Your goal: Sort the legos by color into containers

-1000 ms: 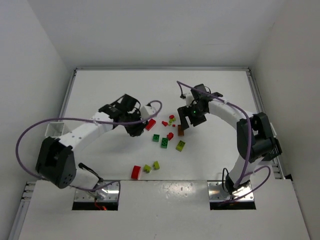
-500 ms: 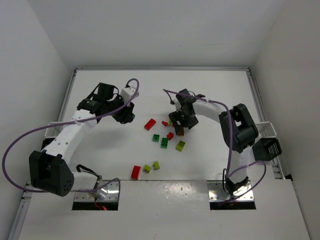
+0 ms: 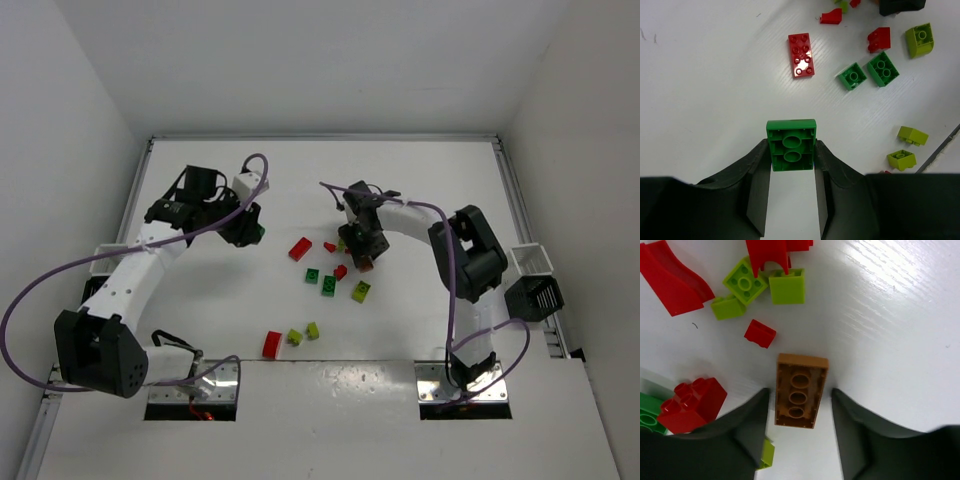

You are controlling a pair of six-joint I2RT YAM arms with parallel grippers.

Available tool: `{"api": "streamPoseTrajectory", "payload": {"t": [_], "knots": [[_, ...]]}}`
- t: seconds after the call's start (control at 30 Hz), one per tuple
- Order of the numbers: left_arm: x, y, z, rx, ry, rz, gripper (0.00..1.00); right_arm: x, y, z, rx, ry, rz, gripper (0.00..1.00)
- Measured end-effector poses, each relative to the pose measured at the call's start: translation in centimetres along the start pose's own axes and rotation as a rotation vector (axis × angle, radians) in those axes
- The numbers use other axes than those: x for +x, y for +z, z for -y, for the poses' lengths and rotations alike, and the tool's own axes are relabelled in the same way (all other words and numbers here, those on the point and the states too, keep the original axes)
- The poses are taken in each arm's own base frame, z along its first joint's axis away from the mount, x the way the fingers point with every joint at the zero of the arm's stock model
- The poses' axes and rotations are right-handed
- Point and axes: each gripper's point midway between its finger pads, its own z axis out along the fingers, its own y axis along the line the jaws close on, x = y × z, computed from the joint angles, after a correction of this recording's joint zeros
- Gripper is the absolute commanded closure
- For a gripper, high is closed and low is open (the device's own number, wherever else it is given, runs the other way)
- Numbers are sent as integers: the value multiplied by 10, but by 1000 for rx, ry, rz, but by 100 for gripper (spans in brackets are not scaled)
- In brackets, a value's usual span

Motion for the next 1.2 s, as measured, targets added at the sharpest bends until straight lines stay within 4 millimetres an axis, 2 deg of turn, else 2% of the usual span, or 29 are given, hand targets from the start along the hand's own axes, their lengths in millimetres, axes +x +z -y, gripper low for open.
{"api": "streamPoseTrajectory", "payload": {"t": [0.07, 0.1, 0.23, 0.3, 0.37, 0.43, 0.47, 0.57, 0.67, 0.73, 0.9, 1.0, 1.2], "knots": [[0, 0, 0, 1, 0, 1, 100, 0, 1, 1, 7, 5, 4, 63], [0, 0, 0, 2, 1, 2, 100, 0, 1, 2, 8, 4, 6, 66], [2, 0, 0, 1, -3, 1, 100, 7, -3, 2, -3, 12, 16, 72], [3, -2, -1, -1, -7, 3, 100, 15, -12, 2, -10, 6, 21, 74], [2, -3, 0, -4, -6, 10, 100, 17, -34, 3, -14, -6, 57, 77], [0, -6, 1, -8, -3, 21, 100, 7, -67, 7, -5, -16, 149, 78], [-2, -7, 1, -10, -2, 27, 100, 0, -85, 11, 5, -20, 205, 83], [-4, -8, 2, -13, -6, 37, 100, -15, -145, 30, 62, -9, 385, 89], [-5, -7, 4, -7, -8, 37, 100, -13, -182, 55, 138, 22, 486, 91], [-6, -6, 6, -3, -7, 38, 100, -1, -187, 73, 189, 52, 497, 91], [-11, -7, 9, 2, -3, 48, 100, 44, -172, 113, 300, 119, 373, 94], [-14, -7, 9, 1, -7, 52, 100, 56, -175, 135, 353, 161, 340, 94], [-17, -3, 8, 7, -8, 48, 100, 82, -186, 192, 463, 276, 295, 97]]}}
